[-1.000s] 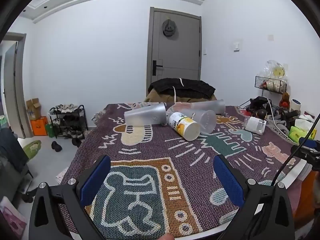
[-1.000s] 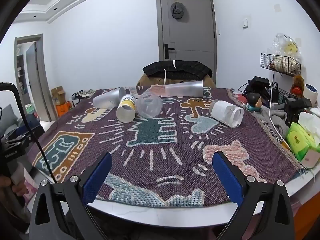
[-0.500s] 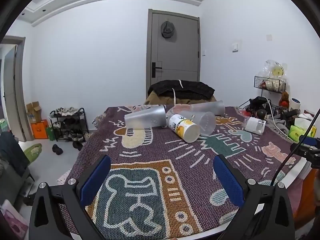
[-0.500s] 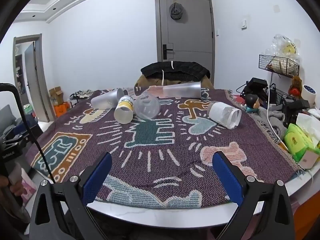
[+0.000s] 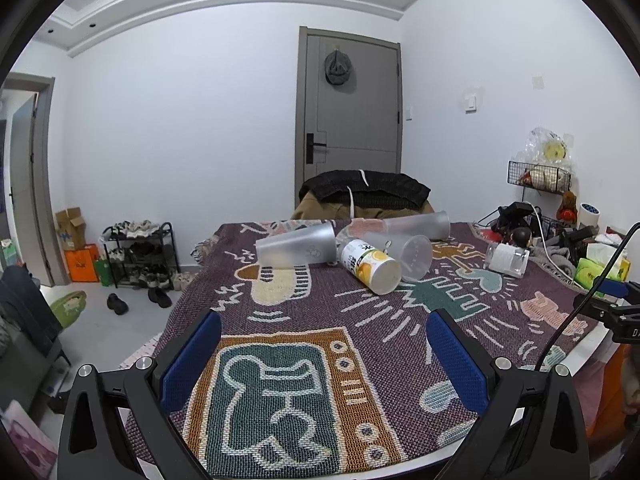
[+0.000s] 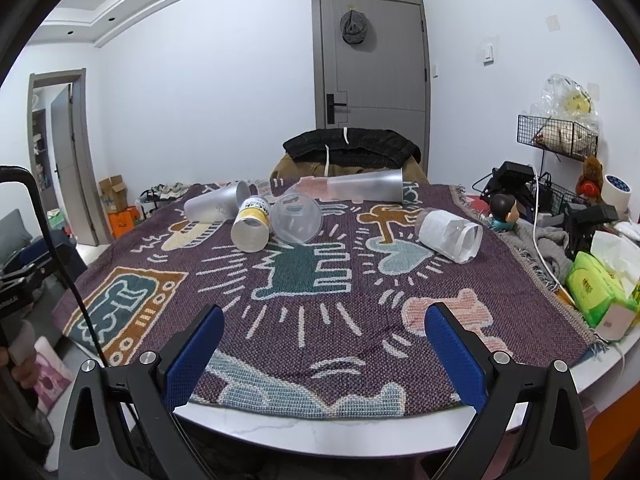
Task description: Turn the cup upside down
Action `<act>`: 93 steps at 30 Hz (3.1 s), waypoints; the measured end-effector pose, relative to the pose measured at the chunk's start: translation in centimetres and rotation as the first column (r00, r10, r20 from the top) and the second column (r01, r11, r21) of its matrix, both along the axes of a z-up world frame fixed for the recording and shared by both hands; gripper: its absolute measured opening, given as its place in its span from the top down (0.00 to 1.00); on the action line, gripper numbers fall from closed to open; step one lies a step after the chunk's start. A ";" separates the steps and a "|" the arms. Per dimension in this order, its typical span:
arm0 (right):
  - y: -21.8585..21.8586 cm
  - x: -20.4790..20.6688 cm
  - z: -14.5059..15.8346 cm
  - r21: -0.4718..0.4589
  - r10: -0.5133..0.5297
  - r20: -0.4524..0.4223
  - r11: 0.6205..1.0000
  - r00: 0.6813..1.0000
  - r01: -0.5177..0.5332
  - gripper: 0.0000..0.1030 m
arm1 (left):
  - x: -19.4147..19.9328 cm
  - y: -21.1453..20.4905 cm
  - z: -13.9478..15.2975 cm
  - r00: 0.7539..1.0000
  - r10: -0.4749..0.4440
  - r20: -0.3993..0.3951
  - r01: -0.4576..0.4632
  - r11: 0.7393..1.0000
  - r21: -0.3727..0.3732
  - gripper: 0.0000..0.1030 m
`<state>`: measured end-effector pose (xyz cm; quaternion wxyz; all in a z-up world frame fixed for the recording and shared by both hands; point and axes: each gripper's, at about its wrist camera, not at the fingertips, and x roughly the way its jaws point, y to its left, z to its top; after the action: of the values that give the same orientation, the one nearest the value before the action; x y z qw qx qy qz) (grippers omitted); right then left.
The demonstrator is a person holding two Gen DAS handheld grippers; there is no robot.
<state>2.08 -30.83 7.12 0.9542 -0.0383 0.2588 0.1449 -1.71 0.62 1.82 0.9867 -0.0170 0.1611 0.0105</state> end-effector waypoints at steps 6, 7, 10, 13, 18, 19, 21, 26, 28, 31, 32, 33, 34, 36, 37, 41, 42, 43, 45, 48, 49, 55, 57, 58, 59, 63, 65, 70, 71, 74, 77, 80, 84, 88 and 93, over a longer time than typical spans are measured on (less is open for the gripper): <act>0.1 -0.2 0.2 0.005 0.008 0.004 1.000 1.000 -0.008 0.02 | -0.2 -0.3 0.4 1.000 -0.004 0.000 0.004 1.000 0.027 0.00; 0.1 -0.2 0.3 0.005 0.009 0.007 1.000 1.000 -0.009 0.02 | -0.2 -0.3 0.4 1.000 -0.004 0.000 0.004 1.000 0.030 0.00; 0.0 -0.3 0.5 0.007 0.009 0.013 1.000 1.000 -0.009 0.02 | -0.3 -0.5 0.7 1.000 -0.011 0.006 0.011 1.000 0.028 0.00; 0.0 -0.3 0.7 0.003 0.007 0.016 1.000 1.000 -0.007 0.02 | -0.5 -0.5 0.8 1.000 -0.015 0.009 0.015 0.999 0.028 0.00; 0.1 -0.3 0.6 0.006 0.009 0.010 1.000 1.000 -0.009 0.02 | -0.7 -0.2 0.8 1.000 -0.007 0.010 0.007 1.000 0.027 0.00; 0.1 -0.2 0.6 0.006 0.009 0.006 1.000 1.000 -0.009 0.02 | -0.7 0.0 0.8 1.000 -0.005 0.009 0.005 1.000 0.023 0.00; 0.2 -0.1 0.5 0.006 0.010 -0.001 1.000 1.000 -0.010 0.02 | -0.7 0.2 0.7 1.000 -0.001 0.005 0.001 1.000 0.015 0.00; 0.2 0.1 0.4 0.021 0.012 -0.013 1.000 1.000 -0.012 0.02 | -0.6 0.4 0.7 1.000 -0.002 0.001 0.002 1.000 0.003 0.00; 0.4 0.2 0.2 0.019 0.014 -0.019 1.000 1.000 -0.013 0.02 | -0.6 0.3 0.8 1.000 -0.002 0.003 0.002 1.000 0.009 0.00; 0.6 0.1 0.0 0.015 0.017 -0.020 1.000 1.000 -0.016 0.02 | -0.6 0.2 0.9 1.000 -0.004 0.007 0.004 1.000 0.012 0.00; 0.6 0.1 0.0 0.016 0.018 -0.023 1.000 1.000 -0.018 0.02 | -0.6 0.1 0.9 1.000 -0.005 0.006 0.004 1.000 0.013 0.00; 0.6 0.1 -0.1 0.021 0.022 -0.027 1.000 0.999 -0.021 0.02 | -0.6 0.1 0.8 1.000 -0.005 0.006 0.005 1.000 0.015 0.00; 0.6 0.1 -0.1 0.023 0.023 -0.028 0.999 0.999 -0.022 0.02 | -0.6 0.1 0.8 1.000 -0.004 0.005 0.004 1.000 0.018 0.00; 0.5 0.1 -0.1 0.025 0.021 -0.029 0.999 0.999 -0.020 0.02 | -0.5 0.1 0.7 1.000 -0.004 0.001 0.004 1.000 0.020 0.00; 0.4 0.1 0.0 0.026 0.020 -0.029 0.999 0.999 -0.019 0.02 | -0.5 0.1 0.6 1.000 -0.005 0.001 0.005 1.000 0.020 0.00; 0.2 0.2 0.0 0.025 0.010 -0.027 1.000 1.000 -0.009 0.02 | -0.5 0.1 0.5 1.000 -0.005 -0.001 0.005 1.000 0.020 0.00; 0.2 0.2 -0.1 0.026 0.008 -0.027 1.000 1.000 -0.007 0.02 | -0.5 0.0 0.5 1.000 -0.003 -0.003 0.004 1.000 0.021 0.00; 0.2 0.2 -0.1 0.028 0.008 -0.027 1.000 1.000 -0.007 0.02 | -0.4 -0.1 0.4 1.000 -0.002 -0.008 0.003 1.000 0.021 0.00; 0.1 0.2 -0.1 0.029 0.010 -0.026 1.000 1.000 -0.009 0.02 | -0.4 -0.1 0.2 1.000 -0.002 -0.013 0.002 1.000 0.023 0.00; 0.2 0.2 -0.1 0.023 0.018 -0.021 1.000 1.000 -0.017 0.02 | -0.3 -0.3 0.3 1.000 -0.002 -0.013 0.003 1.000 0.027 0.00; 0.2 0.3 -0.1 0.019 0.019 -0.017 1.000 1.000 -0.018 0.02 | -0.3 -0.3 0.3 1.000 -0.004 -0.014 0.004 1.000 0.026 0.00; -0.2 1.7 0.2 -0.013 -0.004 -0.014 1.000 1.000 0.004 0.02 | 0.1 -1.0 0.4 1.000 -0.025 -0.005 0.025 0.999 0.031 0.00; -0.3 2.1 0.4 -0.025 -0.017 -0.009 1.000 1.000 0.017 0.02 | 0.3 -1.1 0.4 1.000 -0.029 -0.003 0.030 0.999 0.034 0.00; -0.4 2.3 0.5 -0.030 -0.020 -0.008 0.999 1.000 0.020 0.02 | 0.4 -1.2 0.4 1.000 -0.031 -0.002 0.031 0.999 0.032 0.01; -0.4 2.7 0.7 -0.036 -0.024 -0.009 0.999 1.000 0.024 0.02 | 0.5 -1.2 0.4 1.000 -0.031 -0.002 0.031 0.999 0.027 0.01; -0.2 3.7 1.3 -0.076 -0.028 -0.012 0.997 1.000 0.027 0.02 | 1.3 -0.8 0.5 0.999 -0.044 -0.012 0.044 0.999 -0.015 0.01; -0.1 4.2 1.6 -0.090 -0.032 -0.019 0.995 0.999 0.030 0.02 | 1.7 -0.8 0.6 0.998 -0.061 -0.015 0.060 0.998 -0.030 0.01; 0.1 6.1 2.2 -0.131 -0.042 -0.051 0.991 0.998 0.035 0.02 | 3.0 -0.8 0.8 0.997 -0.075 -0.030 0.073 0.994 -0.078 0.01; 0.2 6.6 2.4 -0.144 -0.039 -0.057 0.989 0.998 0.030 0.02 | 3.2 -0.9 0.8 0.997 -0.074 -0.030 0.072 0.994 -0.080 0.01; 0.3 7.9 2.9 -0.177 -0.025 -0.060 0.984 0.998 0.014 0.02 | 3.8 -1.2 1.0 0.997 -0.067 -0.028 0.065 0.995 -0.078 0.01; 0.5 9.3 3.0 -0.229 -0.011 -0.050 0.974 0.999 -0.001 0.02 | 4.4 -1.3 1.1 0.997 -0.073 -0.016 0.071 0.994 -0.087 0.01; 0.6 10.8 2.6 -0.306 -0.011 -0.050 0.952 0.999 -0.005 0.02 | 5.1 -1.6 1.5 0.997 -0.073 -0.010 0.072 0.995 -0.071 0.01; 0.5 12.7 2.1 -0.387 -0.020 -0.042 0.922 0.999 0.002 0.02 | 6.0 -1.8 1.7 0.998 -0.069 -0.006 0.068 0.996 -0.058 0.01; 0.6 14.9 0.9 -0.497 -0.047 -0.030 0.867 0.998 0.026 0.03 | 6.9 -1.7 1.7 0.998 -0.068 -0.011 0.067 0.996 -0.059 0.01; -0.3 17.8 -0.3 -0.576 -0.084 -0.057 0.817 0.995 0.036 0.03 | 8.5 -1.4 1.2 0.998 -0.042 -0.042 0.040 0.998 -0.052 0.01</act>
<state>19.86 -31.16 6.78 0.8915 -0.3098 0.3291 0.0316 6.77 -0.82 3.00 0.9823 -0.0388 0.1828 -0.0136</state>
